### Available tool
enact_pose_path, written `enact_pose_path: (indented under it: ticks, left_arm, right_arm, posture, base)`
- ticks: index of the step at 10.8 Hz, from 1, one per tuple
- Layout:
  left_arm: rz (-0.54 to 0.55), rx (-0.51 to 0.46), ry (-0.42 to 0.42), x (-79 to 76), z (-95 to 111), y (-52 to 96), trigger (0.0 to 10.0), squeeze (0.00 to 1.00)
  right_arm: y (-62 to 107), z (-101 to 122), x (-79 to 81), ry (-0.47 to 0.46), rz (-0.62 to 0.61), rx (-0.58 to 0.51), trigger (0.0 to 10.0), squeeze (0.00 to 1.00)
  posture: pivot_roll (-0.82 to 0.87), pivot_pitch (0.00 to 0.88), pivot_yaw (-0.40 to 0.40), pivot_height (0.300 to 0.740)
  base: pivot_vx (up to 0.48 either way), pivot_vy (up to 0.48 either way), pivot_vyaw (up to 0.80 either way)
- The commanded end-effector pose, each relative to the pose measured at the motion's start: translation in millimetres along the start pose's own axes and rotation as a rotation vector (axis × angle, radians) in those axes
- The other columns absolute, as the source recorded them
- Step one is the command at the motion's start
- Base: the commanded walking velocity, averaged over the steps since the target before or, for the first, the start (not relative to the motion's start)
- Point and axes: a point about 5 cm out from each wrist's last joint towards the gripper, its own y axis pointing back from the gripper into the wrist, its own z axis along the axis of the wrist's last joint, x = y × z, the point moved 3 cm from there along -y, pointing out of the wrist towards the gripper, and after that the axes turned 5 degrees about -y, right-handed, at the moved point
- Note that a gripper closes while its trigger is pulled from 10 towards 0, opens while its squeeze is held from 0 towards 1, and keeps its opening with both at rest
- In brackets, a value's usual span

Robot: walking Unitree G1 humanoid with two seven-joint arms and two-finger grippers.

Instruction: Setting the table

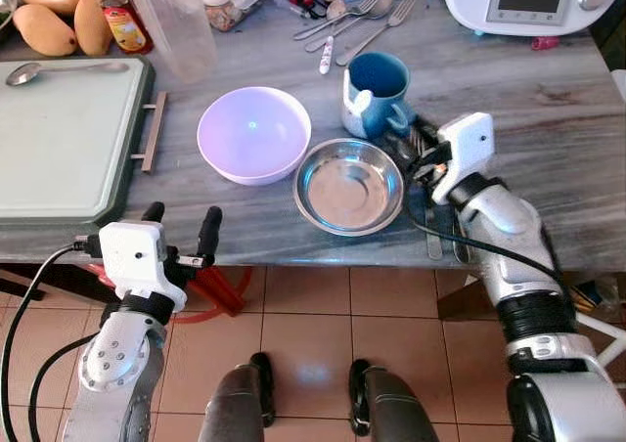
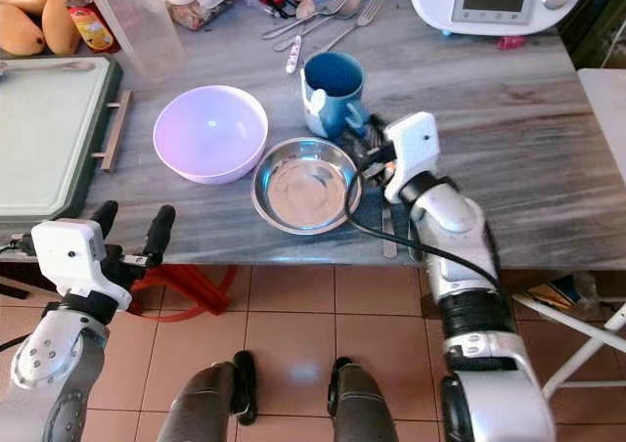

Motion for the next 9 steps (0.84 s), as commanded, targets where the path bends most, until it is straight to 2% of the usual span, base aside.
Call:
enact_pose_path:
  ticks: [1, 3, 4, 5, 6, 7, 9]
  left_arm:
    - [0.005, 0.016, -0.007, -0.3, -5, 1.3, 10.0, 0.0]
    - [0.007, 0.014, -0.005, -1.1, -6, -0.8, 10.0, 0.0]
    - [0.01, 0.013, -0.004, -1.2, -6, -1.5, 10.0, 0.0]
    - [0.011, 0.011, -0.001, -2.2, -7, -2.2, 10.0, 0.0]
    - [0.014, 0.01, 0.002, -3.3, -8, -3.9, 10.0, 0.0]
    - [0.018, 0.008, 0.002, -3.8, -9, -5.3, 10.0, 0.0]
    - [0.065, 0.012, 0.0, -1.5, -13, -10.1, 10.0, 0.0]
  right_arm:
    - [2.3, 4, -1.9, 0.016, -0.014, -0.019, 10.0, 1.0]
    - [4.7, 9, 3.4, 0.046, -0.015, -0.036, 10.0, 0.99]
    - [7.5, 9, 5.5, 0.047, -0.018, -0.039, 10.0, 0.6]
    - [11.4, 12, 6.3, 0.074, -0.041, -0.06, 10.0, 0.0]
    - [14.5, 18, 5.8, 0.094, -0.078, -0.082, 10.0, 0.0]
    - [16.1, 17, 10.1, 0.076, -0.076, -0.07, 10.0, 0.0]
    - [27.9, 24, 18.8, 0.068, -0.147, -0.115, 10.0, 0.0]
  posture:
    - [0.02, 0.262, 0.018, 0.74]
    - [0.02, 0.253, 0.013, 0.74]
    - [0.02, 0.248, 0.012, 0.74]
    - [0.01, 0.243, 0.012, 0.74]
    - [0.0, 0.234, 0.006, 0.74]
    - [0.0, 0.228, 0.002, 0.74]
    - [-0.01, 0.195, -0.005, 0.74]
  base:
    - [0.0, 0.0, 0.0]
    - [0.0, 0.0, 0.0]
    - [0.0, 0.0, 0.0]
    - [0.0, 0.0, 0.0]
    - [0.0, 0.0, 0.0]
    - [0.0, 0.0, 0.0]
    - [0.0, 0.0, 0.0]
